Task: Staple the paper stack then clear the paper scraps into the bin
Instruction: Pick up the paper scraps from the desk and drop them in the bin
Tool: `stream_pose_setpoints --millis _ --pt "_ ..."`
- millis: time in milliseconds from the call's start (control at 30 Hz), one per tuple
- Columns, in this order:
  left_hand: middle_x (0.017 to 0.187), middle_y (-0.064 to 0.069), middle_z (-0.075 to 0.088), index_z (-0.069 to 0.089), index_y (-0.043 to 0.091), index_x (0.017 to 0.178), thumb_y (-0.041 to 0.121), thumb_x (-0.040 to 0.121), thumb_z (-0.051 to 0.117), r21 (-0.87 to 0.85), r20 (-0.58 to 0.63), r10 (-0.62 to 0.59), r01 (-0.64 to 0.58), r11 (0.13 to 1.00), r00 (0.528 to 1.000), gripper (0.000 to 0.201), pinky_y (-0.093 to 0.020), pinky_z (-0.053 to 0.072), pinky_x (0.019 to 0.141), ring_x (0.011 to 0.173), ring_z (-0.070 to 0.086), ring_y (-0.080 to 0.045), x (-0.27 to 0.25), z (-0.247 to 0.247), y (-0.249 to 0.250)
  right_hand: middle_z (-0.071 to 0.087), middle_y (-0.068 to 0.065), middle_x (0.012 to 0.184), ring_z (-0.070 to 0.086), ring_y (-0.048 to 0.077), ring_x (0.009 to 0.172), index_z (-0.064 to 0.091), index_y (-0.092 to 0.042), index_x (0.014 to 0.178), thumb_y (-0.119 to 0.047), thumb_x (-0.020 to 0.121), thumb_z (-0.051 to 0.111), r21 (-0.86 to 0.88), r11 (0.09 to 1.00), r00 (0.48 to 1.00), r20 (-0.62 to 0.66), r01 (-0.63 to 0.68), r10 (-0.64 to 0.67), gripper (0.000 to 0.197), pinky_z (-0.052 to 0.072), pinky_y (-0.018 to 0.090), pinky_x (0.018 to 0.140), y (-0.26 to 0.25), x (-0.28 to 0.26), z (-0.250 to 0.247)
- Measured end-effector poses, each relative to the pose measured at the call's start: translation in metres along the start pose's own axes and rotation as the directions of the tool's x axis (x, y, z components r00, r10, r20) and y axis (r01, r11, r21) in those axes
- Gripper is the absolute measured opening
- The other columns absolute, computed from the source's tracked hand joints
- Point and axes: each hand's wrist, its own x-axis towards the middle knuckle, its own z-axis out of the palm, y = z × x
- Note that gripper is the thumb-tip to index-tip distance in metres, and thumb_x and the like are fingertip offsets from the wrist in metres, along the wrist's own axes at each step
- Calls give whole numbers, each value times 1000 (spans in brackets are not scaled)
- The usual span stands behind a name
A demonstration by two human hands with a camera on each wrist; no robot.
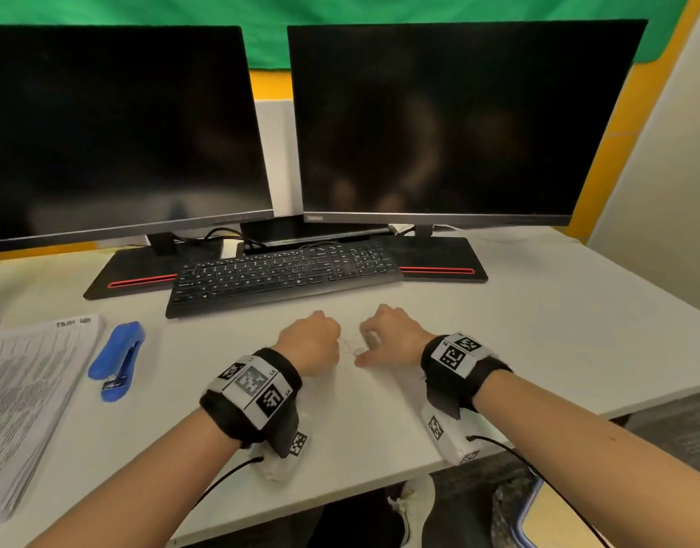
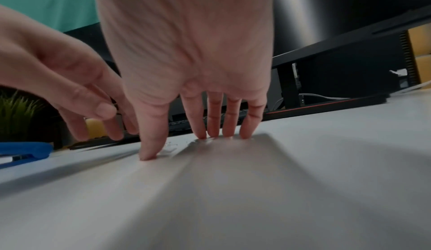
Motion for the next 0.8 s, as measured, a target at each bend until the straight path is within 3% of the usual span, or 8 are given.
stream_pose_setpoints --millis 67,133,300,467,633,800 --pt "134 -7 47 54 16 130 19 97 38 -15 -38 -28 27 1000 999 37 -37 44 99 121 51 -29 -4 -2 -11 40 4 100 38 23 94 56 -18 72 -38 77 67 28 999 999 -31 43 -42 24 38 32 80 -3 3 0" --pt "132 -6 49 57 18 126 19 96 38 -31 -46 -36 35 999 998 36 -37 44 97 119 53 -29 -7 -1 -20 42 3 100 45 23 95 66 -13 86 -30 80 68 63 996 996 -61 69 -65 19 35 27 77 -3 3 -1" --pt "132 -5 50 57 19 126 19 97 37 -47 -56 -33 30 998 998 35 -35 43 94 118 53 -29 -9 2 -25 48 8 104 47 24 93 69 -3 98 -36 80 66 23 1000 994 -108 3 0 38 40 29 77 3 3 2" --pt "132 -5 52 58 19 124 19 97 38 -52 -67 -12 9 999 998 34 -34 43 92 118 53 -28 -6 3 -17 66 7 99 60 25 101 74 -7 97 -22 82 68 135 991 984 -179 25 0 22 39 24 75 -1 8 7" --pt "132 -5 54 60 19 121 17 95 40 -46 -57 7 -10 999 998 33 -34 44 92 118 54 -28 -1 4 -13 66 14 109 60 32 103 72 -7 95 -7 86 55 49 999 980 -200 23 -12 19 50 33 84 -9 10 9" --pt "132 -5 54 58 19 122 17 94 41 -39 -23 -8 7 999 1000 33 -33 43 92 119 52 -28 7 2 -12 54 19 119 53 37 110 58 1 109 0 90 40 -137 989 984 -162 58 -80 26 45 39 89 -16 5 10"
